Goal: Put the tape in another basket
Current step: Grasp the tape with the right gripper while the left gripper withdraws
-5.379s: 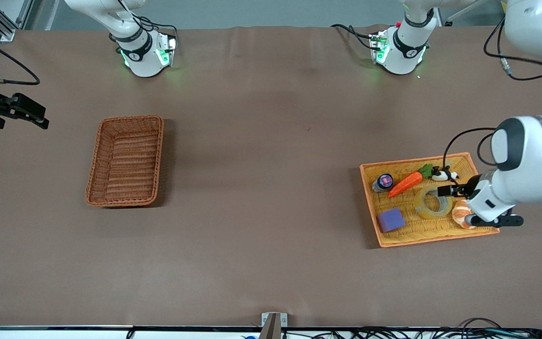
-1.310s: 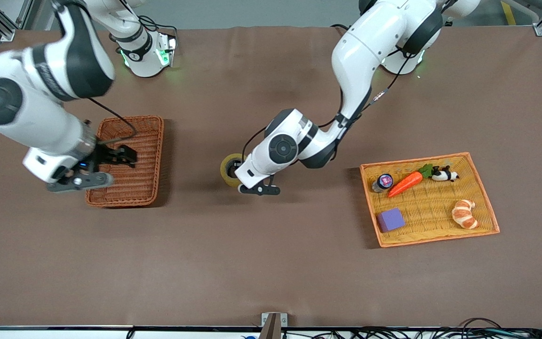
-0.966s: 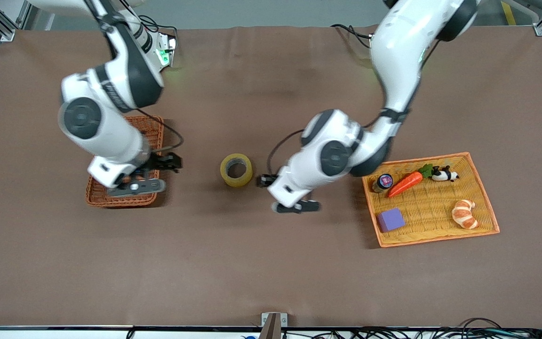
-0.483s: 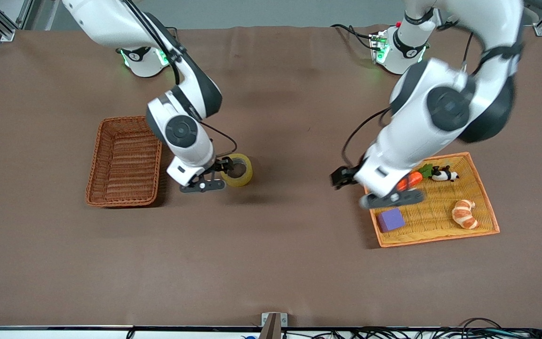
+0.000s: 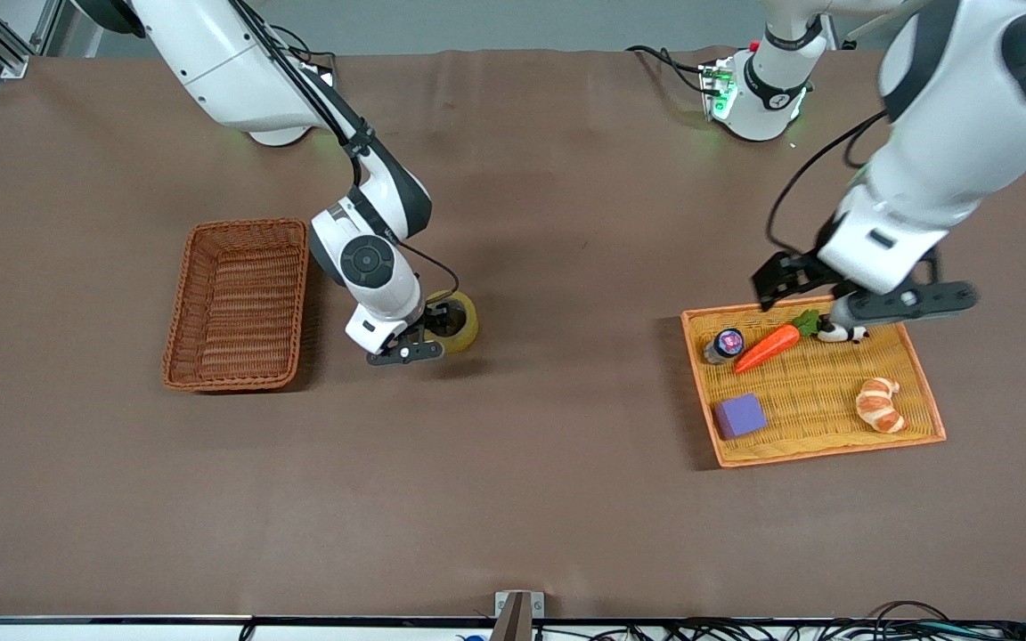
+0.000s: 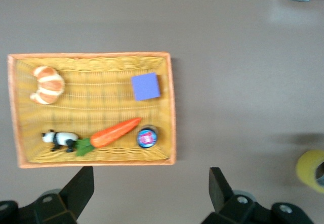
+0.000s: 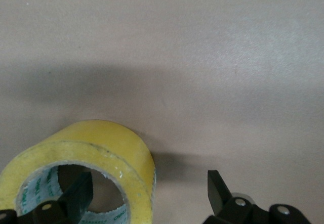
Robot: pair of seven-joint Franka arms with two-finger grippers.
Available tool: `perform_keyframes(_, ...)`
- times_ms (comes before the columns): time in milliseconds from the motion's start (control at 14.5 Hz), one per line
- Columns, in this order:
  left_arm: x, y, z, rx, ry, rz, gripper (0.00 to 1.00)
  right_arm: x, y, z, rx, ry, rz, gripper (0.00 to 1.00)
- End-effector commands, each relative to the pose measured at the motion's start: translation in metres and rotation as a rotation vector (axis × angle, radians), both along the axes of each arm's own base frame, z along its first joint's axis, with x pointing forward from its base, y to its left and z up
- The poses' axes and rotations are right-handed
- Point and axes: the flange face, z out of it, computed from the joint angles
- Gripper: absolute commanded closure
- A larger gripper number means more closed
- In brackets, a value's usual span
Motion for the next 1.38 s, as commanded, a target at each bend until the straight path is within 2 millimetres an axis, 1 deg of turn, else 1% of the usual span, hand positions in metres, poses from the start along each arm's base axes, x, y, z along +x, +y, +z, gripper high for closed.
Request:
perform_keyframes(0,-0.039,0.027,0.015,0.02,-0.02,-0.041,0.0,-0.014,0.006,0.005,0.006,-0.025,-0.003,0.0)
perform_keyframes(69,-0.044,0.033,0.018,0.007,-0.02,-0.05,0.0,-0.015,0.008,0.004,0.015,-0.037,-0.005,0.03)
perform_keyframes(138,-0.047,0.043,0.02,-0.002,-0.022,-0.053,0.0,-0.017,0.007,0.001,0.022,-0.044,-0.006,0.1)
perform_keyframes(276,-0.046,0.057,0.02,0.003,-0.018,-0.067,0.0,-0.019,0.009,-0.001,0.028,-0.051,0.0,0.32)
perform_keyframes(414,-0.044,0.056,0.013,0.003,0.002,-0.064,0.0,-0.023,0.013,-0.002,0.017,-0.058,0.025,0.5)
perform_keyframes(483,-0.041,0.06,0.007,0.002,0.022,-0.059,0.0,-0.024,0.014,-0.002,0.01,-0.067,0.04,0.59)
perform_keyframes(552,-0.044,0.062,0.005,0.006,0.043,-0.067,0.0,-0.025,0.015,-0.002,0.002,-0.071,0.033,0.73)
perform_keyframes(621,-0.044,0.066,0.005,0.005,0.046,-0.058,0.0,-0.026,0.016,-0.002,-0.009,-0.078,0.016,0.91)
perform_keyframes(690,-0.041,0.076,0.006,0.002,0.038,-0.042,0.0,-0.026,0.017,-0.002,-0.016,-0.087,-0.001,1.0)
perform_keyframes(828,-0.036,0.088,0.011,-0.005,0.006,-0.023,0.01,-0.02,0.013,0.003,-0.021,-0.089,-0.025,1.0)
perform_keyframes(897,-0.033,0.093,0.01,-0.005,0.004,-0.02,0.01,-0.015,0.011,0.013,-0.019,-0.098,-0.039,1.0)
perform_keyframes(966,-0.032,0.095,0.01,-0.005,0.001,-0.023,0.01,-0.01,0.009,0.029,-0.032,-0.098,-0.064,1.0)
perform_keyframes(1034,-0.03,0.099,0.008,-0.004,0.006,-0.018,0.0,-0.001,0.004,0.052,-0.05,-0.099,-0.083,1.0)
perform_keyframes(1103,-0.029,0.099,0.007,-0.004,0.009,-0.02,0.0,0.009,-0.007,0.074,-0.075,-0.091,-0.096,1.0)
perform_keyframes(1241,-0.017,0.095,0.0,0.007,0.025,-0.024,0.0,0.022,-0.043,0.121,-0.11,-0.092,-0.109,1.0)
perform_keyframes(1310,-0.012,0.094,-0.004,0.007,0.038,-0.023,0.0,0.026,-0.063,0.139,-0.12,-0.09,-0.091,1.0)
